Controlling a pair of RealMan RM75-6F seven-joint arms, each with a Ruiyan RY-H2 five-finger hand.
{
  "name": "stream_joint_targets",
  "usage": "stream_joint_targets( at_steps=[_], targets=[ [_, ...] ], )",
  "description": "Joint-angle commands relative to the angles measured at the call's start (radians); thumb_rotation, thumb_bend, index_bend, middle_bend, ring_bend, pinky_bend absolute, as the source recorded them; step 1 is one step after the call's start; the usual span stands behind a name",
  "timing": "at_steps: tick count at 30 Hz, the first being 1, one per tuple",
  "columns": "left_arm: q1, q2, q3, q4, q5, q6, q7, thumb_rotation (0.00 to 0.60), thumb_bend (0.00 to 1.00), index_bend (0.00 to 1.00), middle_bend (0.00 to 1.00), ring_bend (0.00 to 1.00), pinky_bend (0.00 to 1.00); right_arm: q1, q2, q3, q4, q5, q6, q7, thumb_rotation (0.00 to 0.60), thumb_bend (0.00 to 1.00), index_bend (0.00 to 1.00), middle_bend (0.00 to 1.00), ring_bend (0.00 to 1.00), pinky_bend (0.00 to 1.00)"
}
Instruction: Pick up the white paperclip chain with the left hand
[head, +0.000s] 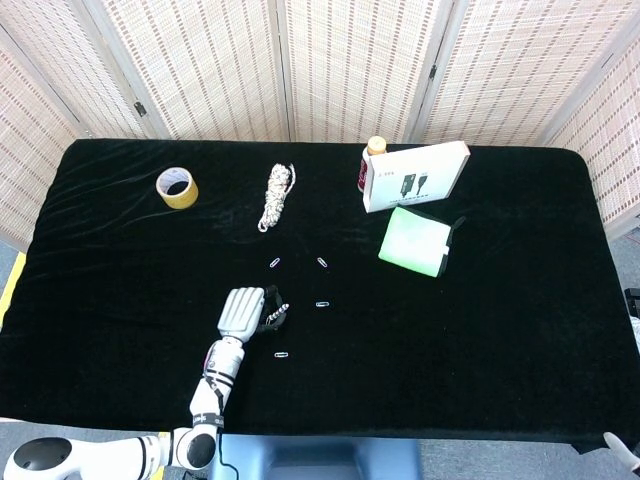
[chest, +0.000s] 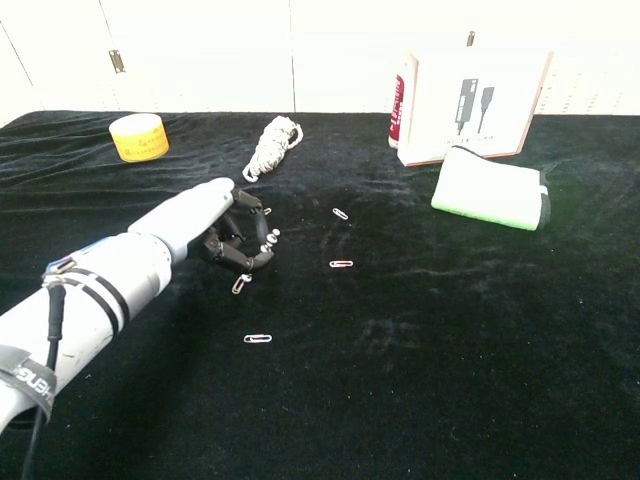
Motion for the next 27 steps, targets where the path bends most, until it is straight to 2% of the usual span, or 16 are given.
stream_joint_targets(
  at_steps=[1, 5, 11, 12, 17, 22, 27],
  targets=[
    [0.024, 0.029, 0.016, -0.056, 0.018, 0.044, 0.033, 0.600, 0.50, 0.85, 1.00, 1.00, 1.00, 0.001, 0.001, 0.001, 0.000, 0.001, 0.000, 0.002, 0.600, 0.09, 0.00, 0.00, 0.00, 0.00],
    [0.064, 0.047, 0.047, -0.133, 0.032, 0.113, 0.085, 0.600, 0.51, 0.85, 1.00, 1.00, 1.00, 0.001, 0.001, 0.002, 0.001, -0.001, 0.005, 0.004, 0.600, 0.09, 0.00, 0.00, 0.00, 0.00],
    [0.105, 0.031, 0.075, -0.186, 0.045, 0.179, 0.124, 0.600, 0.51, 0.85, 1.00, 1.00, 1.00, -0.033, -0.024, -0.001, 0.054, -0.047, 0.095, 0.022, 0.600, 0.09, 0.00, 0.00, 0.00, 0.00],
    [0.110, 0.024, 0.075, -0.190, 0.046, 0.185, 0.121, 0.600, 0.51, 0.85, 1.00, 1.00, 1.00, -0.043, -0.024, 0.012, 0.062, -0.057, 0.095, 0.040, 0.600, 0.09, 0.00, 0.00, 0.00, 0.00],
    [0.120, -0.028, 0.095, -0.180, 0.056, 0.198, 0.148, 0.600, 0.51, 0.85, 1.00, 1.00, 1.00, -0.133, -0.049, 0.153, 0.112, -0.119, 0.095, 0.129, 0.600, 0.09, 0.00, 0.00, 0.00, 0.00],
    [0.135, -0.073, 0.109, -0.170, 0.065, 0.227, 0.194, 0.600, 0.51, 0.85, 1.00, 1.00, 1.00, -0.184, -0.075, 0.241, 0.160, -0.159, 0.095, 0.199, 0.600, 0.09, 0.00, 0.00, 0.00, 0.00],
    [0.159, -0.095, 0.133, -0.171, 0.076, 0.260, 0.244, 0.600, 0.52, 0.85, 1.00, 1.00, 1.00, -0.211, -0.093, 0.299, 0.192, -0.183, 0.095, 0.244, 0.600, 0.09, 0.00, 0.00, 0.00, 0.00]
  ],
)
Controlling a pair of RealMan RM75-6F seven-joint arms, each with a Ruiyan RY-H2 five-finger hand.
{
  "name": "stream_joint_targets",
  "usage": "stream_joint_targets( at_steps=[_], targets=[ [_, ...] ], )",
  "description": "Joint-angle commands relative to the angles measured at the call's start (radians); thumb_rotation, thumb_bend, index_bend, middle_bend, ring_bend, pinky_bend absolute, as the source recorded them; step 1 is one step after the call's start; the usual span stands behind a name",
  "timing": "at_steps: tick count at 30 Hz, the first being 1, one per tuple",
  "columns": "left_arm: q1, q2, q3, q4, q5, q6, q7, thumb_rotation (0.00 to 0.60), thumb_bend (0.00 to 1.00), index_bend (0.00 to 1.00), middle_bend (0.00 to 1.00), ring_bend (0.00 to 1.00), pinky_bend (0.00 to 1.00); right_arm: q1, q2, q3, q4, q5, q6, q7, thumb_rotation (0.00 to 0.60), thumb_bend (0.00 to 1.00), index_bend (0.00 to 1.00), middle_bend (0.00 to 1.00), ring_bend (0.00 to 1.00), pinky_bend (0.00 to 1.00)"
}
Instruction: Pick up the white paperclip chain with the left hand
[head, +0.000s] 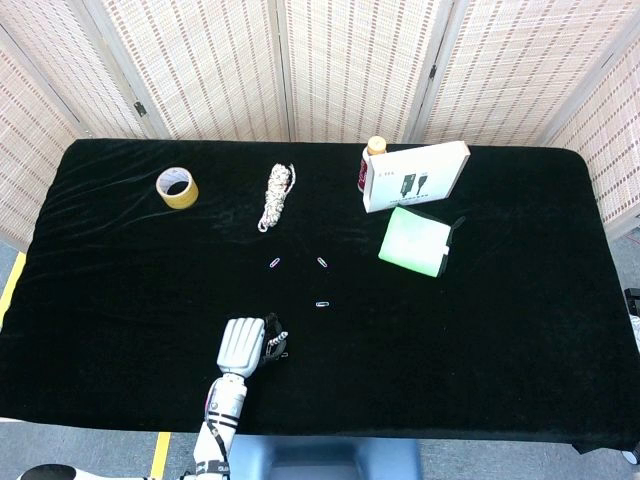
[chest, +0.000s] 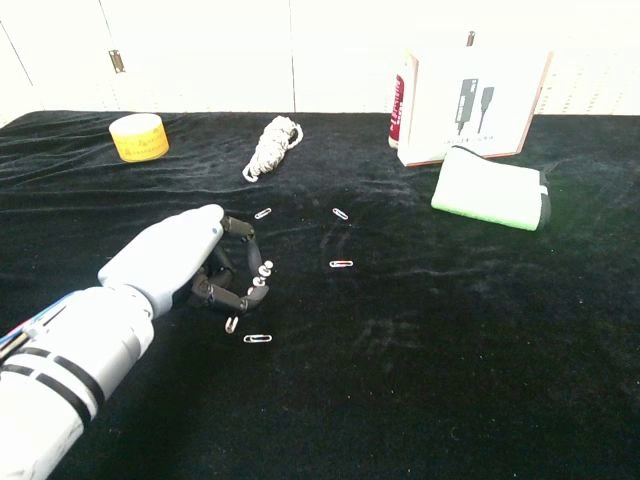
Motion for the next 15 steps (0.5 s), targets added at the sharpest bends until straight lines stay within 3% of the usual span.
stream_joint_targets(
  at_steps=[1, 7, 15],
  targets=[
    [0.020, -0.016, 0.019, -0.001, 0.013, 0.022, 0.025, 0.600, 0.52, 0.85, 1.00, 1.00, 1.00, -0.021, -0.016, 0.029, 0.025, -0.020, 0.000, 0.027, 0.600, 0.09, 0.00, 0.00, 0.00, 0.00],
    [0.042, -0.022, 0.031, -0.001, 0.030, 0.031, 0.039, 0.600, 0.52, 0.85, 1.00, 1.00, 1.00, -0.039, -0.031, 0.065, 0.045, -0.043, 0.000, 0.046, 0.600, 0.09, 0.00, 0.00, 0.00, 0.00],
    [0.055, -0.019, 0.022, 0.001, 0.035, 0.011, 0.049, 0.600, 0.52, 0.85, 1.00, 1.00, 1.00, -0.029, -0.029, 0.046, 0.042, -0.043, 0.000, 0.027, 0.600, 0.09, 0.00, 0.00, 0.00, 0.00]
  ],
)
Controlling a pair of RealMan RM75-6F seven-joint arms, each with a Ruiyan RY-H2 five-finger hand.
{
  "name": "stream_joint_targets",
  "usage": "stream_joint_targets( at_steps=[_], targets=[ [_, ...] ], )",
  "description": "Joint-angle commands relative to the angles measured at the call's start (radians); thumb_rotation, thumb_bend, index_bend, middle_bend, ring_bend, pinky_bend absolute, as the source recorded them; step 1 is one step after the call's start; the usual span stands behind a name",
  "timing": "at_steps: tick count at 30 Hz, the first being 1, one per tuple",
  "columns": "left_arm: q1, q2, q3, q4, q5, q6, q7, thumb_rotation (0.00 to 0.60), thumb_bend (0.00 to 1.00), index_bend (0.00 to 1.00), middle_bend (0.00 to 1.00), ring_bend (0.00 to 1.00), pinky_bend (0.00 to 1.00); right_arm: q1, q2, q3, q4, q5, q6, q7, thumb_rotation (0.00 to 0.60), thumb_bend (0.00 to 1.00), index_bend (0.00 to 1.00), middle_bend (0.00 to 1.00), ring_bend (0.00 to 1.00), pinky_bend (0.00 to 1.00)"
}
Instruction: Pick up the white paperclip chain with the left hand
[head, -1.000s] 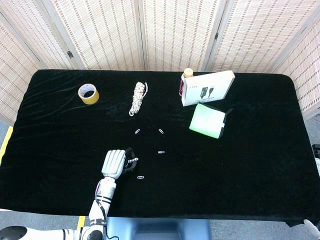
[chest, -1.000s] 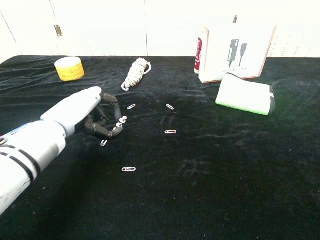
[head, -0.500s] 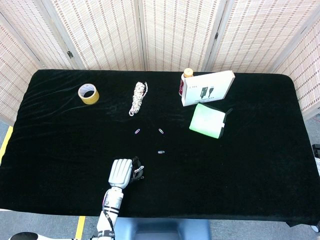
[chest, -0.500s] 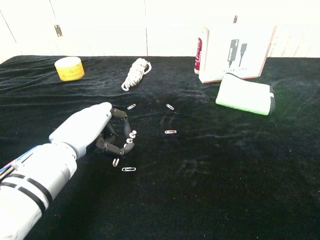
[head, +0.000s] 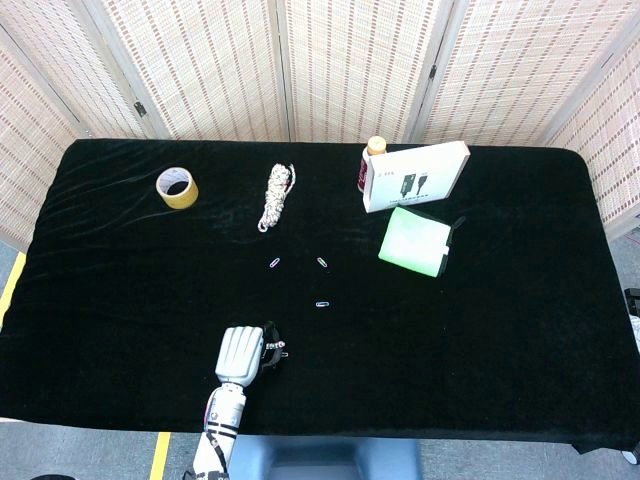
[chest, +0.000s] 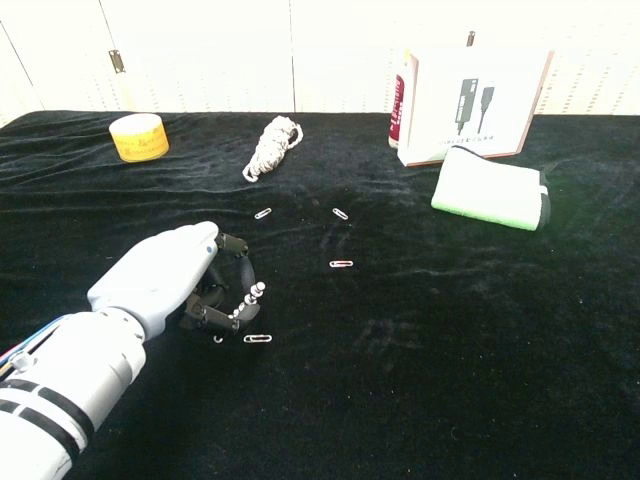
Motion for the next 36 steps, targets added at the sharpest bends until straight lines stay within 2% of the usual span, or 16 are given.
stream_joint_targets(
  at_steps=[1, 11, 26, 36],
  targets=[
    [0.004, 0.000, -0.003, 0.002, 0.001, -0.006, 0.002, 0.600, 0.52, 0.85, 1.00, 1.00, 1.00, 0.004, 0.002, -0.007, -0.004, 0.005, 0.000, -0.005, 0.600, 0.09, 0.00, 0.00, 0.00, 0.00],
    [0.019, -0.005, -0.004, -0.001, 0.010, -0.018, 0.013, 0.600, 0.52, 0.85, 1.00, 1.00, 1.00, 0.009, 0.007, -0.014, -0.012, 0.014, 0.000, -0.009, 0.600, 0.09, 0.00, 0.00, 0.00, 0.00],
    [0.029, -0.029, -0.012, 0.007, 0.034, -0.023, 0.043, 0.600, 0.52, 0.85, 1.00, 1.00, 1.00, -0.002, 0.001, 0.006, -0.001, 0.015, 0.000, 0.012, 0.600, 0.09, 0.00, 0.00, 0.00, 0.00],
    [0.041, 0.073, -0.048, -0.073, 0.068, 0.012, 0.079, 0.600, 0.52, 0.85, 1.00, 1.00, 1.00, 0.028, 0.012, -0.045, -0.018, 0.028, 0.000, -0.035, 0.600, 0.09, 0.00, 0.00, 0.00, 0.00]
  ],
)
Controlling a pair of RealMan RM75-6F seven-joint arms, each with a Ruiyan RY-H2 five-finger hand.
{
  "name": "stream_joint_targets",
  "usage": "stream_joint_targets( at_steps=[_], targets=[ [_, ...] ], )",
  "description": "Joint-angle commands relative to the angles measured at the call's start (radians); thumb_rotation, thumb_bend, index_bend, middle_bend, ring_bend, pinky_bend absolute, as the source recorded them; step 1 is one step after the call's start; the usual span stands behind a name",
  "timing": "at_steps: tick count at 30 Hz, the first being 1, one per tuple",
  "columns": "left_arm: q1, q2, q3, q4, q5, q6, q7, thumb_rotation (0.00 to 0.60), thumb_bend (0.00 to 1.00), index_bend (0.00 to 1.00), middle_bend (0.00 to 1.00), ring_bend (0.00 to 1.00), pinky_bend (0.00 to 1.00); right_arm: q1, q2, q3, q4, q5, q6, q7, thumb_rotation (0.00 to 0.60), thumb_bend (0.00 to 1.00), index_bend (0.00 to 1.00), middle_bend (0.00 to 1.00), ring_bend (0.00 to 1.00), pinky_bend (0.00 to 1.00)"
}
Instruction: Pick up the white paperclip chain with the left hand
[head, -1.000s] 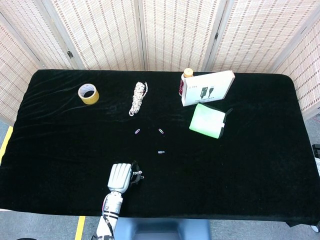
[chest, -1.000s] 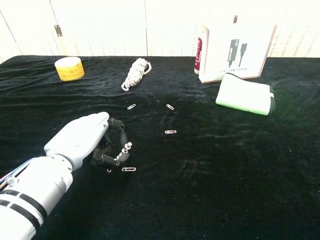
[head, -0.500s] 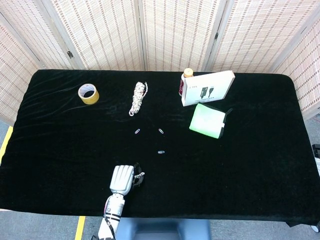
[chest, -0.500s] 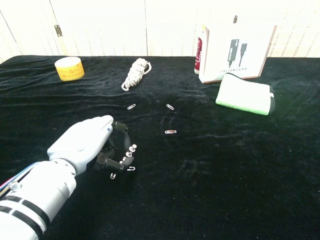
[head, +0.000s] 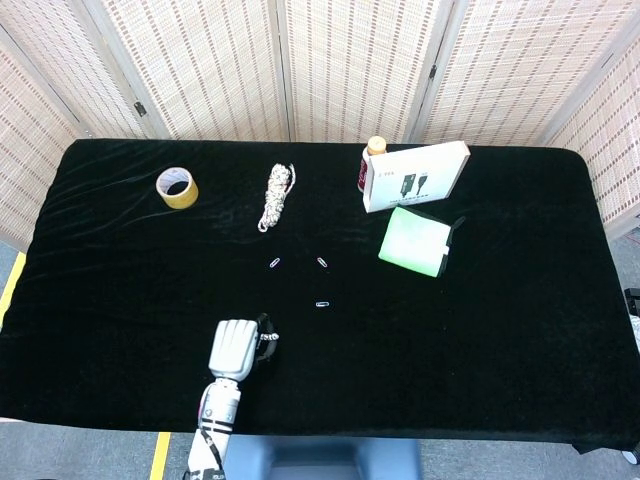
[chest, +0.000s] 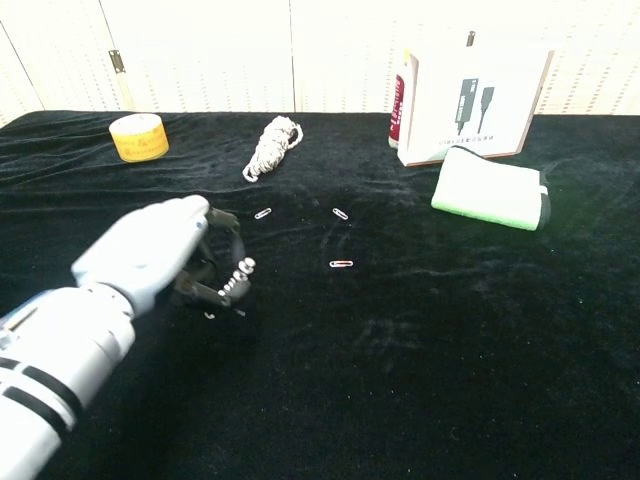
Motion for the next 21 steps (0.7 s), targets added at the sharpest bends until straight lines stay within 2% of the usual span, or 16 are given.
stream_joint_targets(
  at_steps=[1, 8, 21],
  targets=[
    [0.015, 0.051, -0.006, -0.038, 0.004, 0.014, 0.013, 0.600, 0.52, 0.85, 1.00, 1.00, 1.00, 0.012, 0.005, -0.019, -0.012, 0.004, 0.000, -0.024, 0.600, 0.09, 0.00, 0.00, 0.00, 0.00],
    [0.035, 0.126, -0.030, -0.072, -0.004, 0.019, -0.032, 0.600, 0.52, 0.85, 1.00, 1.00, 1.00, 0.038, 0.015, -0.071, -0.040, 0.013, 0.000, -0.087, 0.600, 0.09, 0.00, 0.00, 0.00, 0.00],
    [0.021, 0.189, -0.096, -0.016, -0.052, -0.029, -0.111, 0.600, 0.52, 0.85, 1.00, 1.00, 1.00, 0.080, 0.033, -0.145, -0.081, 0.055, 0.000, -0.149, 0.600, 0.09, 0.00, 0.00, 0.00, 0.00]
  ],
)
